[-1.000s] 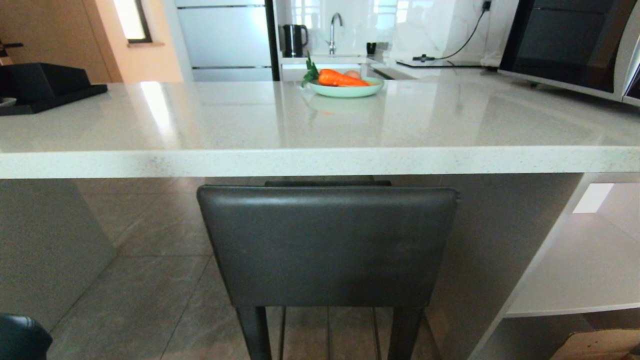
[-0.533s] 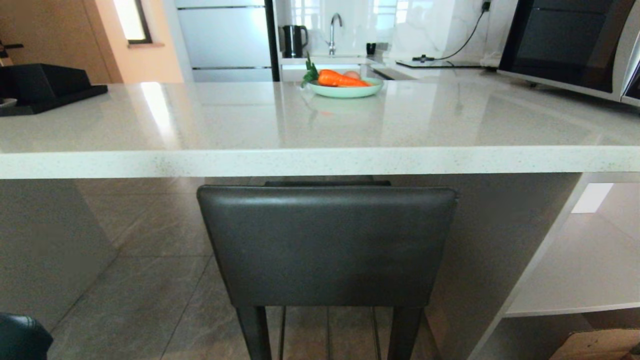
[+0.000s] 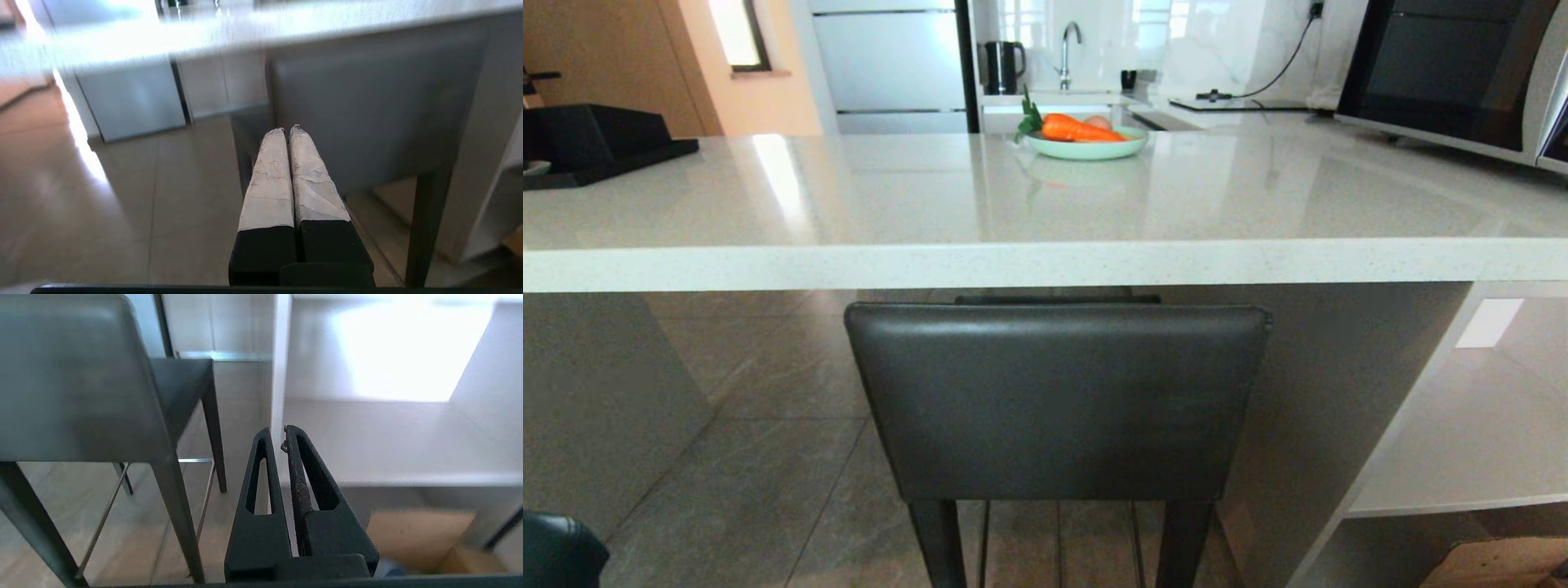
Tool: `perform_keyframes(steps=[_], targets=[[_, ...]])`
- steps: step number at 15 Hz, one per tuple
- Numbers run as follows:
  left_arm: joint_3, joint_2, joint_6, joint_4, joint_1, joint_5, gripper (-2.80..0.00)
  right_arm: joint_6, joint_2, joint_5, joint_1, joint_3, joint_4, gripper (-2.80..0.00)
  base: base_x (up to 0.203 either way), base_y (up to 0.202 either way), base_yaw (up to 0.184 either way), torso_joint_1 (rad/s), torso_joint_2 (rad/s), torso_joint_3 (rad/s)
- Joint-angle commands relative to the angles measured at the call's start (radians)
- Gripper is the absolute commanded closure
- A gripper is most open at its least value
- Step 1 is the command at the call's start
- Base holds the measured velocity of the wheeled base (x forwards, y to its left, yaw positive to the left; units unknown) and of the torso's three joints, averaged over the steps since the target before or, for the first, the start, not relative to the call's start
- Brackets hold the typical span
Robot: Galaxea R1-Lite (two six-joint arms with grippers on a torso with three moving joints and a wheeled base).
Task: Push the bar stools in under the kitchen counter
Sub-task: Push the blue chair back under the dining table
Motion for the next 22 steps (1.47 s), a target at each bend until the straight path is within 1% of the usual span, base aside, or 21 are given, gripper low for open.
perform_keyframes(steps=[1,2,3,4,5,6,7,8,9,10,12,13,15,16,17,18,19,20,21,22], targets=[[0.083,-0.1,0.007,0.0,-0.004,0.008,0.0,0.036,-0.051,-0.025,0.0,0.06,0.005,0.0,0.0,0.0,0.0,0.0,0.0,0.0],[0.147,-0.109,0.032,-0.002,-0.005,0.059,0.0,0.044,-0.05,-0.033,0.0,0.11,-0.004,0.0,0.0,0.0,0.0,0.0,0.0,0.0],[0.199,-0.112,0.063,-0.004,-0.006,0.156,0.0,0.047,-0.049,-0.038,0.0,0.165,-0.034,0.0,0.0,0.0,0.0,0.0,0.0,0.0],[0.245,-0.114,0.081,-0.007,-0.006,0.206,0.0,0.045,-0.049,-0.04,0.0,0.232,-0.079,0.0,0.0,0.0,0.0,0.0,0.0,0.0],[0.285,-0.115,0.082,-0.026,-0.007,0.223,0.0,0.038,-0.049,-0.043,0.0,0.315,-0.14,0.0,0.0,0.0,0.0,0.0,0.0,0.0],[0.298,-0.115,0.044,-0.059,-0.007,0.226,0.0,0.021,-0.049,-0.052,0.0,0.41,-0.225,0.0,0.0,0.0,0.0,0.0,0.0,0.0],[0.3,-0.114,0.011,-0.069,-0.007,0.224,0.0,0.011,-0.049,-0.052,0.0,0.492,-0.37,0.0,0.0,0.0,0.0,0.0,0.0,0.0],[0.3,-0.114,0.007,-0.068,-0.005,0.225,0.0,0.009,-0.049,-0.042,0.0,0.537,-0.475,0.0,0.0,0.0,0.0,0.0,0.0,0.0],[0.301,-0.115,0.01,-0.068,-0.007,0.224,0.0,0.006,-0.049,-0.033,0.0,0.566,-0.497,0.0,0.0,0.0,0.0,0.0,0.0,0.0],[0.324,-0.116,0.02,-0.073,-0.008,0.234,0.0,0.004,-0.049,-0.025,0.001,0.571,-0.487,0.0,0.0,0.0,0.0,0.0,0.0,0.0],[0.325,-0.115,-0.01,-0.077,-0.005,0.239,0.0,0.007,-0.049,-0.025,0.002,0.572,-0.487,0.0,0.0,0.0,0.0,0.0,0.0,0.0],[0.325,-0.115,-0.005,-0.077,-0.005,0.243,0.0,0.012,-0.049,-0.026,0.002,0.572,-0.487,0.0,0.0,0.0,0.0,0.0,0.0,0.0],[0.326,-0.115,-0.015,-0.077,-0.005,0.288,0.0,0.016,-0.049,-0.026,0.002,0.571,-0.487,0.0,0.0,0.0,0.0,0.0,0.0,0.0],[0.325,-0.114,-0.028,-0.071,-0.009,0.295,0.0,0.024,-0.049,-0.026,0.002,0.569,-0.485,0.0,0.0,0.0,0.0,0.0,0.0,0.0],[0.322,-0.113,-0.035,-0.05,-0.01,0.32,0.0,0.027,-0.049,-0.028,0.002,0.57,-0.485,0.0,0.0,0.0,0.0,0.0,0.0,0.0],[0.318,-0.114,-0.025,-0.031,-0.007,0.341,0.0,0.023,-0.049,-0.028,0.002,0.571,-0.487,0.0,0.0,0.0,0.0,0.0,0.0,0.0],[0.323,-0.114,0.01,-0.031,-0.006,0.342,0.0,0.02,-0.049,-0.026,0.002,0.571,-0.487,0.0,0.0,0.0,0.0,0.0,0.0,0.0],[0.339,-0.114,0.094,-0.062,-0.007,0.333,0.0,0.005,-0.049,-0.022,0.002,0.572,-0.488,0.0,0.0,0.0,0.0,0.0,0.0,0.0],[0.344,-0.114,0.133,-0.15,-0.007,0.314,0.0,-0.012,-0.049,-0.019,0.002,0.572,-0.488,0.0,0.0,0.0,0.0,0.0,0.0,0.0],[0.347,-0.114,0.132,-0.192,-0.007,0.297,0.0,-0.007,-0.049,-0.019,0.002,0.569,-0.483,0.0,0.0,0.0,0.0,0.0,0.0,0.0]])
